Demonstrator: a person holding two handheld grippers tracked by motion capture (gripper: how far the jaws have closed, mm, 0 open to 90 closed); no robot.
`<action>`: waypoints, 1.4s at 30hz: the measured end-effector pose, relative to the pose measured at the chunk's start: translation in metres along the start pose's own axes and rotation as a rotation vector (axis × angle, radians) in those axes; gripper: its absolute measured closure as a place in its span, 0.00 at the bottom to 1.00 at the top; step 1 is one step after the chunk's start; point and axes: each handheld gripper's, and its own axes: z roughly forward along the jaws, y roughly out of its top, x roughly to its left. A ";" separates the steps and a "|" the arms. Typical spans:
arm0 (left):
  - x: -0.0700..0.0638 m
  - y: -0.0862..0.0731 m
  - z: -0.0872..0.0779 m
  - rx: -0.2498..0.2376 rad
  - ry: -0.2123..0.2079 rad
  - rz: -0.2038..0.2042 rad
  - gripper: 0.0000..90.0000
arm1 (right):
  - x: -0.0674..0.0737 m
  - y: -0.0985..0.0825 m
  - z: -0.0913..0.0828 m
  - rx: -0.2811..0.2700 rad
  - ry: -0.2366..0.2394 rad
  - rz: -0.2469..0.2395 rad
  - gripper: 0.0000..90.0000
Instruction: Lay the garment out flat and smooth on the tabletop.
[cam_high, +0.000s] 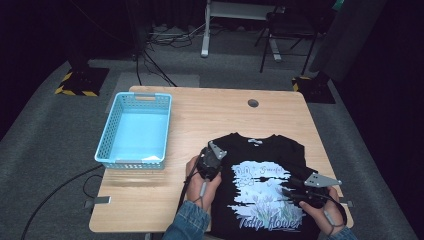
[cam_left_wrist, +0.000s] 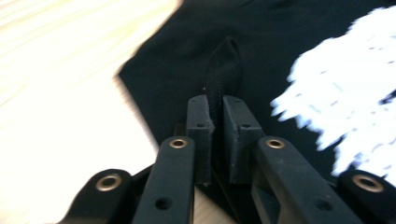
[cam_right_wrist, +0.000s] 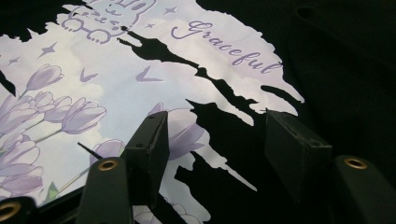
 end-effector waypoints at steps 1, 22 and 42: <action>0.005 -0.005 -0.003 0.002 0.020 -0.009 0.89 | 0.000 0.000 0.000 0.000 -0.001 0.000 0.45; 0.011 -0.034 -0.016 0.045 0.086 -0.110 0.33 | 0.005 -0.002 -0.002 0.000 -0.010 0.008 0.45; 0.020 -0.061 -0.005 -0.009 0.093 -0.187 0.33 | -0.039 0.025 -0.019 -0.044 -0.105 0.046 0.33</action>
